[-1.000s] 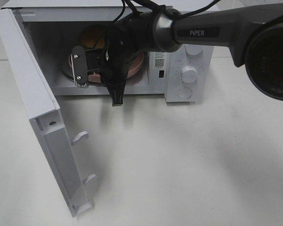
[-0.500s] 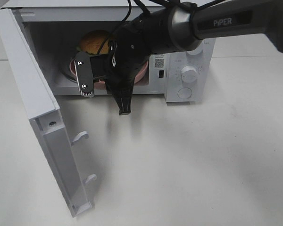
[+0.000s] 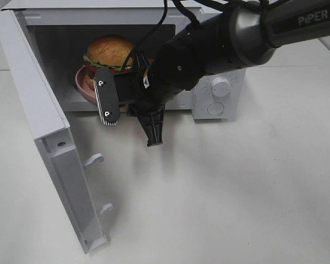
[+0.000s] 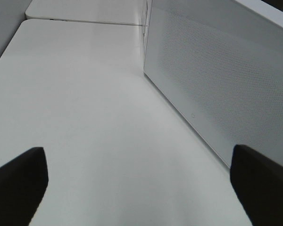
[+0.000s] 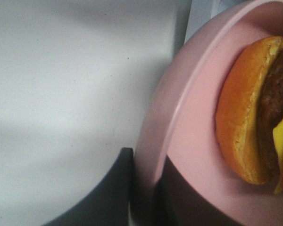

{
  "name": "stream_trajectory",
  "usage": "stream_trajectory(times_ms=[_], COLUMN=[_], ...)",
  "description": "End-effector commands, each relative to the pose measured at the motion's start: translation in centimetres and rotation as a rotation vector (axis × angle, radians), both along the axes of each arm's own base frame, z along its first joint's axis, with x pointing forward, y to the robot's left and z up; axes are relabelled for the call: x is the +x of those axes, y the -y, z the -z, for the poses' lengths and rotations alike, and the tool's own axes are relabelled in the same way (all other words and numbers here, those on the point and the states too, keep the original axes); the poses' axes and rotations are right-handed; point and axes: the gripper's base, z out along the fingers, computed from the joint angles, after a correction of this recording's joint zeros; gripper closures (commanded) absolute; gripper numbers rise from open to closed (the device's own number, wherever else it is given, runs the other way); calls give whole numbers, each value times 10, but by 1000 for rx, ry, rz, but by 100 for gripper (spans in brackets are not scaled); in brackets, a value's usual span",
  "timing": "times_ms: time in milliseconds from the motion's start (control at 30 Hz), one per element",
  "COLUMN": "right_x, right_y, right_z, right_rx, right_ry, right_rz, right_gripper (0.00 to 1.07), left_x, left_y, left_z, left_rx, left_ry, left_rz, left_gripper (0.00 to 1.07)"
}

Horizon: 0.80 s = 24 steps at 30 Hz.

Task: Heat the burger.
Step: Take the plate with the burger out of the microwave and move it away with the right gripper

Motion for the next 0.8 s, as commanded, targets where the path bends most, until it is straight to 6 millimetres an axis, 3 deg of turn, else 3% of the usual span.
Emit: stream_trajectory(times_ms=[33, 800], right_x=[-8, -81], right_y=[8, 64], right_z=[-19, -27], right_rx=[51, 71], right_ry=[77, 117], right_rz=[-22, -95], right_gripper=[107, 107], left_x=[-2, -2], left_y=[0, 0], left_z=[0, 0], left_rx=[-3, -3], left_ry=[18, 18], left_rz=[-5, -5], left_gripper=[9, 9])
